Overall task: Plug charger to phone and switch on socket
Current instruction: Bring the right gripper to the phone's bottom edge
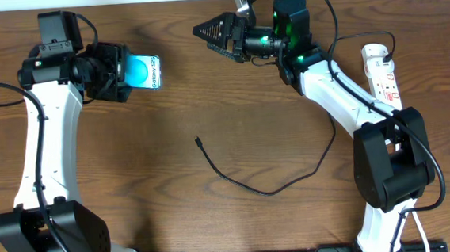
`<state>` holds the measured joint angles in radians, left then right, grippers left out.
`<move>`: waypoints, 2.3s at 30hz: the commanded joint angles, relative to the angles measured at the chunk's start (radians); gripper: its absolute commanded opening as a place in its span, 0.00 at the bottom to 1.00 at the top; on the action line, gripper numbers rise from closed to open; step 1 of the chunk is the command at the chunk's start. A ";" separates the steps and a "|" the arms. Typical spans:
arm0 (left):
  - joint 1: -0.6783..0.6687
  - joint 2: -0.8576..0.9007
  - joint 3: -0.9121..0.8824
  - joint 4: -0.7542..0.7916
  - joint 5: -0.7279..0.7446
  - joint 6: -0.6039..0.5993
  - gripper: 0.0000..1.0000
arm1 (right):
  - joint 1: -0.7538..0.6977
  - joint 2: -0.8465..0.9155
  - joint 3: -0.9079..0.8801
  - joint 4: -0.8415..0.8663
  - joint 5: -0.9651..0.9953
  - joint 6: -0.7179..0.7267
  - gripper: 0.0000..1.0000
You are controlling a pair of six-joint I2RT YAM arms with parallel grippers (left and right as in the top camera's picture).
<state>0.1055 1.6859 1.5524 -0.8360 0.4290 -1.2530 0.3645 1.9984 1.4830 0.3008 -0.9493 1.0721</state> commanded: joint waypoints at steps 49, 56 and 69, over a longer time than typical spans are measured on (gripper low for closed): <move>-0.092 0.011 0.003 -0.185 -0.132 -0.299 0.07 | 0.169 0.074 0.010 -0.073 -0.069 -0.187 0.84; -0.092 0.022 0.003 -0.226 -0.074 -0.300 0.07 | 0.210 0.074 0.010 -0.041 -0.050 -0.203 0.84; -0.092 0.026 0.003 -0.263 -0.074 -0.267 0.07 | 0.220 0.074 0.010 -0.074 -0.083 -0.278 0.72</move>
<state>0.0120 1.7012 1.5524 -1.0954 0.3424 -1.5368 0.5800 2.0754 1.4837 0.2317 -1.0176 0.8280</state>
